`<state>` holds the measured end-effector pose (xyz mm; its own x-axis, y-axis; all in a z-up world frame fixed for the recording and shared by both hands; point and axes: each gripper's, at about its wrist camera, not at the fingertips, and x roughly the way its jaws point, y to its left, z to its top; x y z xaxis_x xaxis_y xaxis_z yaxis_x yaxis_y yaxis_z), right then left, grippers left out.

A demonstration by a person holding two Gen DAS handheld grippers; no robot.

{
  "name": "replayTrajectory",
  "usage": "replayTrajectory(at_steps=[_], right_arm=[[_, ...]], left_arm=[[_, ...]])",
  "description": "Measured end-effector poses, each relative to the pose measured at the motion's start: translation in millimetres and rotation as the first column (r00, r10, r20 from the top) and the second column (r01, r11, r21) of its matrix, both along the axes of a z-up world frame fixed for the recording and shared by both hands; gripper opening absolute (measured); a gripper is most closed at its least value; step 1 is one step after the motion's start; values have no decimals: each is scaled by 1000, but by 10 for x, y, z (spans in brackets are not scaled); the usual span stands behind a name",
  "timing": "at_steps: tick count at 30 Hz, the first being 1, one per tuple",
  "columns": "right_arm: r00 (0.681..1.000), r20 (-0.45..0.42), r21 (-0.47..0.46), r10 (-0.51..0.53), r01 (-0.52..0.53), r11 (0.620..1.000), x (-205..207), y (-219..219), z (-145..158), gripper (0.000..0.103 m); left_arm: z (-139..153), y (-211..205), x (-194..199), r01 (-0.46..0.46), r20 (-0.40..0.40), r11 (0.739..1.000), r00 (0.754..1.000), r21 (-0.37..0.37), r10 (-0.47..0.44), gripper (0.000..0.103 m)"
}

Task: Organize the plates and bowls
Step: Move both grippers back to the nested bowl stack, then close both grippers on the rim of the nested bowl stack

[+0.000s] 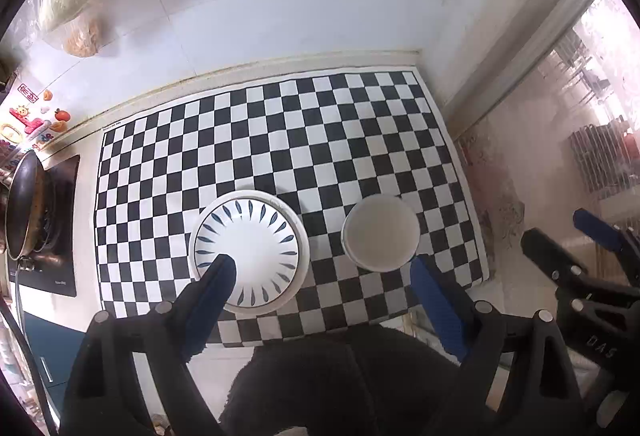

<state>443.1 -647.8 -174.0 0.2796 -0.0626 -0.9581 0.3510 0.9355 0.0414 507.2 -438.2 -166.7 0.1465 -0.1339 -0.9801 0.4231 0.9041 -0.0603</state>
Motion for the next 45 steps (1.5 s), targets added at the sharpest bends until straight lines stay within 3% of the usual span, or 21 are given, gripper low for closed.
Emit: replayTrajectory(at_steps=[9, 14, 17, 24, 26, 28, 30, 36, 45], right_arm=[[1000, -10, 21, -13, 14, 1000, 43, -58, -65, 90], [999, -35, 58, -28, 30, 998, 108, -117, -300, 90], [998, -52, 82, -33, 37, 996, 177, -169, -499, 90], [992, -99, 112, -73, 84, 990, 304, -334, -938, 90], [990, -111, 112, -83, 96, 989, 344, -388, -1085, 90], [988, -129, 125, -89, 105, 987, 376, -439, -1243, 90], [984, -150, 138, -93, 114, 984, 406, -480, -1399, 90], [967, -234, 199, -102, 150, 969, 419, -556, -1946, 90], [951, -288, 246, -113, 188, 951, 376, -609, -2414, 90]], left_arm=[[-8, -4, 0, 0, -6, 1000, 1000, -6, 0, 89], [-144, -83, 91, 10, 0, 1000, 1000, -13, -10, 89], [-316, -141, 192, 7, -11, 999, 1000, -41, -7, 89], [-881, -280, 417, -20, -146, 997, 989, -73, 10, 89], [-1050, -315, 471, -24, -173, 997, 985, -67, 12, 84], [-1197, -342, 516, -25, -196, 998, 981, -62, 13, 71], [-1323, -356, 558, -28, -202, 999, 979, -42, 19, 67], [-1640, -396, 619, -24, -238, 1000, 971, -17, 19, 67], [-1977, -536, 621, 11, -284, 1000, 959, 11, -8, 67]])
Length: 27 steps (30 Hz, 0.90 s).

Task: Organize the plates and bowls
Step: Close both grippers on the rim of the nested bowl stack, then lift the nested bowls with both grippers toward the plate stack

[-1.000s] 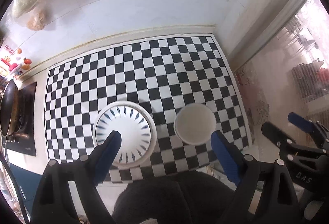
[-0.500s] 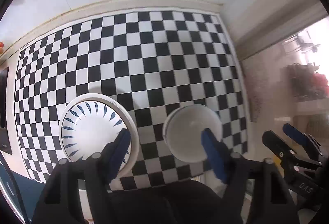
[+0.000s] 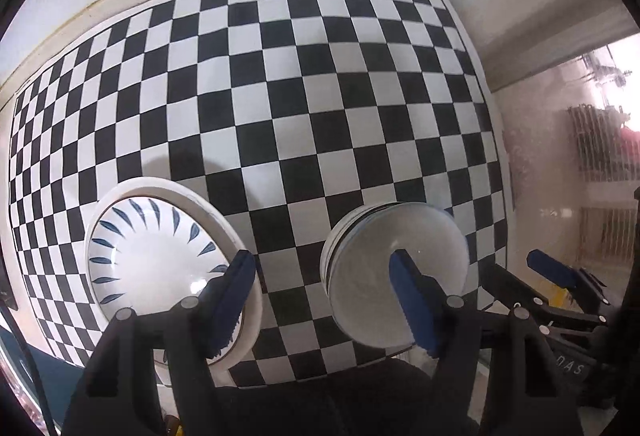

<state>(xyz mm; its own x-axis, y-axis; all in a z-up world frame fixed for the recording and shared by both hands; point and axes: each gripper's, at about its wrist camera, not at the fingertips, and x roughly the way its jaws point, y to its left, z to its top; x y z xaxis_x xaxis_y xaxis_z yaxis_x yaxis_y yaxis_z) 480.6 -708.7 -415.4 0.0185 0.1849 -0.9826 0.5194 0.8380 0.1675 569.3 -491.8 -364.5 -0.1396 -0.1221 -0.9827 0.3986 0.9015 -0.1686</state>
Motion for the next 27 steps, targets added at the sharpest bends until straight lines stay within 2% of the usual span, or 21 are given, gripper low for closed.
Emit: replayTrajectory(at_steps=[8, 17, 20, 21, 22, 24, 27], right_arm=[[999, -24, 48, -24, 26, 999, 7, -34, -377, 90], [999, -25, 166, -40, 43, 985, 33, 47, -725, 87], [998, -23, 237, -61, 64, 969, 51, 77, -854, 83], [997, -22, 265, -69, 73, 961, 51, 83, -902, 81], [997, -23, 291, -79, 82, 953, 52, 84, -940, 79], [994, -28, 350, -101, 104, 931, 32, 90, -1050, 68], [988, -22, 436, -153, 147, 888, 2, 100, -1209, 65]], left_arm=[[-356, -60, -9, 17, -58, 999, 998, 34, -15, 67], [-712, -128, 42, 33, -172, 999, 984, -18, -35, 65], [-869, -131, 64, 24, -225, 999, 974, -30, -30, 62], [-912, -132, 62, 20, -241, 999, 970, -34, -27, 55], [-956, -137, 56, 18, -259, 999, 965, -44, -29, 54], [-1042, -140, 39, 15, -293, 998, 956, -59, -32, 50], [-1150, -78, 62, -43, -361, 991, 932, -125, -5, 50]])
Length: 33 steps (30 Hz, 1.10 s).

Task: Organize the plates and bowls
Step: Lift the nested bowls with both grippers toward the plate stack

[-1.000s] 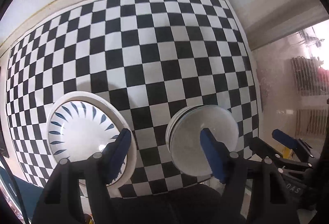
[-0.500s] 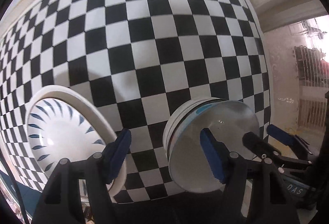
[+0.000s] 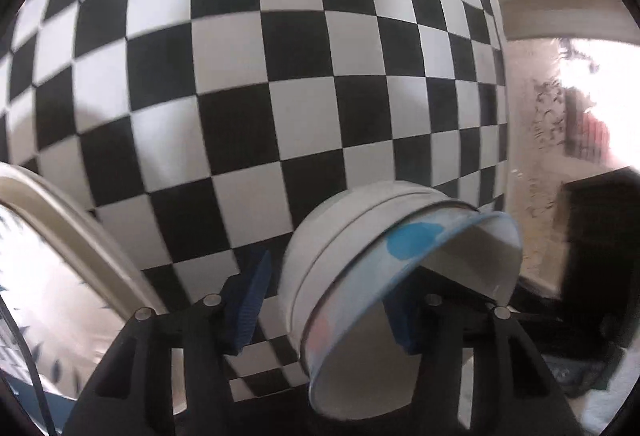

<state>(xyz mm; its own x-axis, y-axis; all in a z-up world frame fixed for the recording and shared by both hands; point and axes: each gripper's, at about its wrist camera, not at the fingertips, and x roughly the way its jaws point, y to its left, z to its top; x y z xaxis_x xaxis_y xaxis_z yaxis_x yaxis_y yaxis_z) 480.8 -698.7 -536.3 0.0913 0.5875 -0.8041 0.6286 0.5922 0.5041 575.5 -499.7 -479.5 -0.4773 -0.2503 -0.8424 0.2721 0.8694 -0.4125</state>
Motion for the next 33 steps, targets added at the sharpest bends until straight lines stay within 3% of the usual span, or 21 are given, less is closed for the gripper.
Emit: replayTrajectory(at_steps=[4, 12, 33], right_arm=[[1000, 17, 28, -17, 16, 999, -8, -42, -116, 51], [999, 32, 42, 8, -10, 999, -6, -69, -216, 50], [999, 38, 117, 37, -41, 992, 104, 299, 126, 48]], left_arm=[[-42, 15, -3, -8, -16, 999, 1000, -49, 7, 51], [33, -12, -9, 2, 18, 999, 1000, -51, -1, 49], [429, 322, 106, -5, 73, 999, 997, -40, 8, 49]])
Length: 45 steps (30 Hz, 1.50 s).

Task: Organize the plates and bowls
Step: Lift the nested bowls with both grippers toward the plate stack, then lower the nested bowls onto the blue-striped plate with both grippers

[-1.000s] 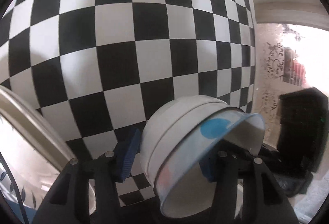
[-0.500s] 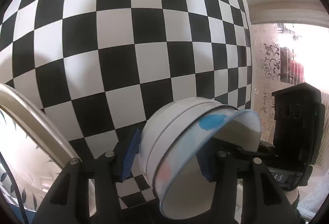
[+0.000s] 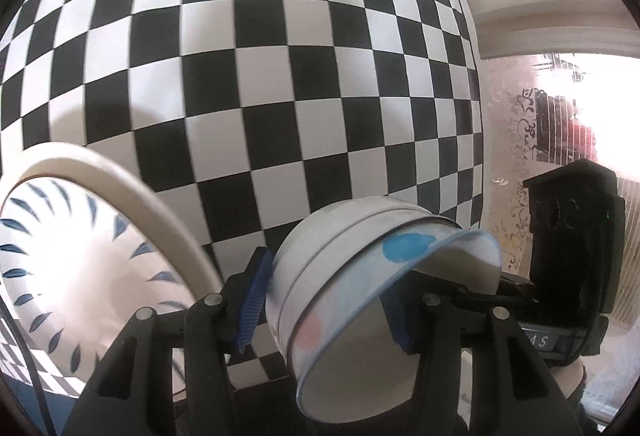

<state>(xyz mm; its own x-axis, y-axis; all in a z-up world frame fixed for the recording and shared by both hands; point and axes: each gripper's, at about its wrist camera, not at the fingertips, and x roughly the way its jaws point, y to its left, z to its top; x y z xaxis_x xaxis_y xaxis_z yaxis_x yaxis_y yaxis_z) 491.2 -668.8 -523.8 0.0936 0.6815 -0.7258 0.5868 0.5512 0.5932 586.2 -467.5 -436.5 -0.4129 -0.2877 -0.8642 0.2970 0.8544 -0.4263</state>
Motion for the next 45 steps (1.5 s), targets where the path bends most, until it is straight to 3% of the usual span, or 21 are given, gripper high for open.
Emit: replayTrajectory(at_steps=[9, 19, 29, 35, 45], right_arm=[[999, 23, 3, 29, -29, 1000, 224, 303, 216, 48], [994, 55, 13, 97, -98, 995, 643, 957, 382, 47], [980, 10, 34, 197, -197, 980, 985, 1647, 120, 46], [979, -4, 39, 202, -202, 979, 1094, 1720, 46, 44], [977, -37, 44, 209, -207, 977, 1212, 1734, 17, 43]], left_arm=[[243, 337, 156, -19, 28, 1000, 999, -5, 19, 48], [452, 979, 405, -76, 70, 997, 995, 8, 75, 48], [231, 1480, 581, -145, 63, 988, 988, 59, 141, 48], [123, 1653, 648, -194, 29, 980, 981, 50, 193, 48], [93, 1743, 669, -195, 1, 979, 981, 64, 195, 48]])
